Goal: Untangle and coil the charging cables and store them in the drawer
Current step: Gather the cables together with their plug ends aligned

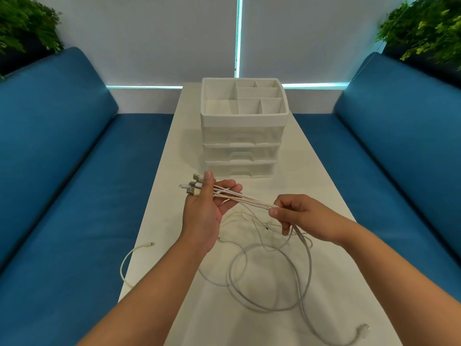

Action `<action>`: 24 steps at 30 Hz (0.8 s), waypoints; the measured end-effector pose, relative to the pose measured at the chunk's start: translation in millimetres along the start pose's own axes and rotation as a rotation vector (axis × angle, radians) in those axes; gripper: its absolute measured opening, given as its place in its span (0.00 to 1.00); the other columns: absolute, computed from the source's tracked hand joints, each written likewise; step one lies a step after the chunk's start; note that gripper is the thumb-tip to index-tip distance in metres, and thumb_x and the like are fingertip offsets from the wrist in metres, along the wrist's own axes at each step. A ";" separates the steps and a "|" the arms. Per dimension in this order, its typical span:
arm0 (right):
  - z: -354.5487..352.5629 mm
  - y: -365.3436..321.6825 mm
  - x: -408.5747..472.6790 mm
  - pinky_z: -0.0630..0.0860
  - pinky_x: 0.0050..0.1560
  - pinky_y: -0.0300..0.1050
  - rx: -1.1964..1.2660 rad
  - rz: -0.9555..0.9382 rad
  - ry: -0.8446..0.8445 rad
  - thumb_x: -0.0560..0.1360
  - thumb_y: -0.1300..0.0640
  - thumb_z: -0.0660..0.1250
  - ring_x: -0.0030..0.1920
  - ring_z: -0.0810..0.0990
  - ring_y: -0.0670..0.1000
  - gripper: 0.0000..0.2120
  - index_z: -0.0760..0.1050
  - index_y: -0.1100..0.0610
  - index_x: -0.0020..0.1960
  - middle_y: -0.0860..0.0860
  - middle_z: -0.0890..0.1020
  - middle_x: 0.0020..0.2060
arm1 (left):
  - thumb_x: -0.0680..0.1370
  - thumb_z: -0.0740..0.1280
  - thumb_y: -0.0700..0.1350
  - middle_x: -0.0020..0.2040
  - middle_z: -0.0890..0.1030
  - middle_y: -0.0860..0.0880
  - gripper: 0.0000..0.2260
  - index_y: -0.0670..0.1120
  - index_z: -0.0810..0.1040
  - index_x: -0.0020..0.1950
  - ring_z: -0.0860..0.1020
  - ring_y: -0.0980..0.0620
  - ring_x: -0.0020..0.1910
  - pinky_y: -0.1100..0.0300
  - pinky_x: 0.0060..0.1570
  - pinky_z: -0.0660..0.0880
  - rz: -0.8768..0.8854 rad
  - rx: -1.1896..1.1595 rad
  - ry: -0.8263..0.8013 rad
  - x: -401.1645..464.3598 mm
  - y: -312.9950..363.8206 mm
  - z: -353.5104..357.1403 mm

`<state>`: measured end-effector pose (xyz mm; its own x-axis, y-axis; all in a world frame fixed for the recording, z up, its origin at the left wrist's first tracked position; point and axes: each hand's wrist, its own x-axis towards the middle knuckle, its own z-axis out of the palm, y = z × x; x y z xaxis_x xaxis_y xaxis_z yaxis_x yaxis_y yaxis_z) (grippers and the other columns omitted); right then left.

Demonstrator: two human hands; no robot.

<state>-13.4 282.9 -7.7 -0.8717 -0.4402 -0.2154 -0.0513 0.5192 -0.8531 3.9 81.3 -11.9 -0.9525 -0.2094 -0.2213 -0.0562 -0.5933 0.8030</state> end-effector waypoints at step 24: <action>9.3 -9.0 -0.8 0.61 0.33 0.38 0.190 -0.003 0.021 0.77 0.44 0.63 0.28 0.63 0.45 0.18 0.83 0.56 0.45 0.46 0.67 0.25 | 0.83 0.56 0.53 0.54 0.85 0.48 0.16 0.54 0.81 0.43 0.80 0.54 0.61 0.55 0.64 0.69 0.143 0.382 -0.325 3.9 16.1 5.7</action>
<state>-7.7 271.7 -4.3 -0.8816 -0.4253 -0.2048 0.0375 0.3694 -0.9285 -2.5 75.4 3.2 -0.9990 0.0202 0.0399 0.0339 -0.2379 0.9707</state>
